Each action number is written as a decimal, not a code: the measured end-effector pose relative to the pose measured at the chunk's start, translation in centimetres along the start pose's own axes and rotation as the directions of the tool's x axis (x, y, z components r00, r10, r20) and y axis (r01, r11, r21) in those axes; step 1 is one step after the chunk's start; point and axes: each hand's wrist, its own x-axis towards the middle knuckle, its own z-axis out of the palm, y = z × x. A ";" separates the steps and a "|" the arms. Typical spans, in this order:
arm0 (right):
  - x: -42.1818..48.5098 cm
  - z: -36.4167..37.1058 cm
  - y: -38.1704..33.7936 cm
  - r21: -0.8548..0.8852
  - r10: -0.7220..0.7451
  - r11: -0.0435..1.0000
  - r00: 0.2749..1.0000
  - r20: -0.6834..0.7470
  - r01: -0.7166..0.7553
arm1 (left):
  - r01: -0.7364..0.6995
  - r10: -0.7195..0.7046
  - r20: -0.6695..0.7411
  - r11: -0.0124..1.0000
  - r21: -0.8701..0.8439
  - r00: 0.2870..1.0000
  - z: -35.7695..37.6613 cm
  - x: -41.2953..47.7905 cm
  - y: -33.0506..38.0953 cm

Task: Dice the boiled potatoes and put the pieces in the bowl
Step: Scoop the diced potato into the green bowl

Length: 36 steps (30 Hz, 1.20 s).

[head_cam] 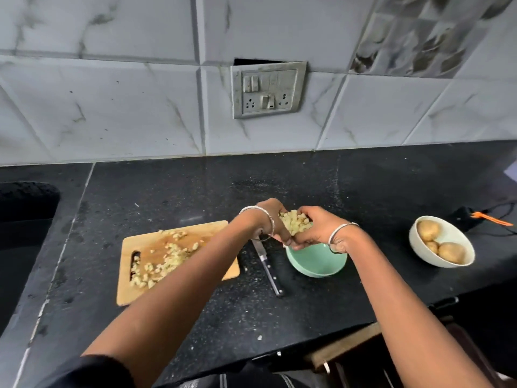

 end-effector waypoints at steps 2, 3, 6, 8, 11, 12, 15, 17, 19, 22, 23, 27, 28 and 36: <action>-0.6 -0.7 2.1 0.030 0.056 0.998 0.998 -0.015 -0.055 | -0.001 -0.001 0.049 1.000 0.031 0.999 2.2 1.1 1.1; -0.9 -0.7 2.8 0.047 0.086 0.995 0.996 -0.013 -0.085 | 0.002 -0.005 0.061 0.999 0.048 0.998 3.1 1.6 1.3; -1.1 0.0 4.9 0.031 0.154 0.988 0.988 -0.004 -0.154 | 0.029 -0.035 0.050 0.991 0.128 0.998 5.4 2.4 1.6; -0.8 0.9 5.5 -0.059 0.144 0.988 0.990 -0.003 -0.144 | 0.043 -0.045 0.004 0.980 0.193 0.999 6.0 2.9 1.5; -0.2 2.6 4.8 -0.102 0.147 0.984 0.988 0.038 -0.143 | 0.051 -0.041 -0.040 0.954 0.294 0.998 6.2 3.2 1.4; 0.1 3.2 4.6 -0.106 0.155 0.983 0.987 0.051 -0.149 | 0.051 -0.034 -0.057 0.943 0.329 0.998 6.1 3.1 1.3; 0.7 4.1 4.1 -0.096 0.131 0.987 0.990 0.051 -0.125 | 0.059 -0.030 -0.081 0.919 0.390 0.996 5.6 2.9 0.9; 1.0 4.6 4.2 -0.028 0.112 0.993 0.992 0.058 -0.111 | 0.063 -0.030 -0.087 0.912 0.406 0.996 5.1 2.7 0.7; 1.1 4.9 3.8 -0.030 0.116 0.993 0.991 0.072 -0.114 | 0.063 -0.028 -0.091 0.911 0.407 0.995 4.6 2.5 0.5; 1.3 4.9 3.5 -0.128 0.127 0.985 0.988 0.091 -0.115 | 0.040 -0.025 -0.046 0.928 0.370 0.999 3.6 2.3 -0.1; 1.4 4.6 3.5 -0.167 0.135 0.978 0.988 0.074 -0.121 | 0.029 -0.022 -0.026 0.939 0.342 0.999 3.3 2.3 -0.3; 1.3 3.3 2.8 -0.099 0.228 0.970 0.972 0.057 -0.222 | -0.006 0.008 -0.005 0.968 0.252 1.000 2.3 2.4 -0.8; 1.4 3.0 2.7 -0.096 0.233 0.969 0.972 0.041 -0.228 | -0.022 0.022 0.002 0.975 0.220 1.000 2.3 2.4 -0.8; 2.4 2.7 3.2 -0.223 0.202 0.934 0.927 -0.316 -0.279 | -0.088 0.091 -0.107 0.996 0.029 0.990 2.7 2.1 -1.3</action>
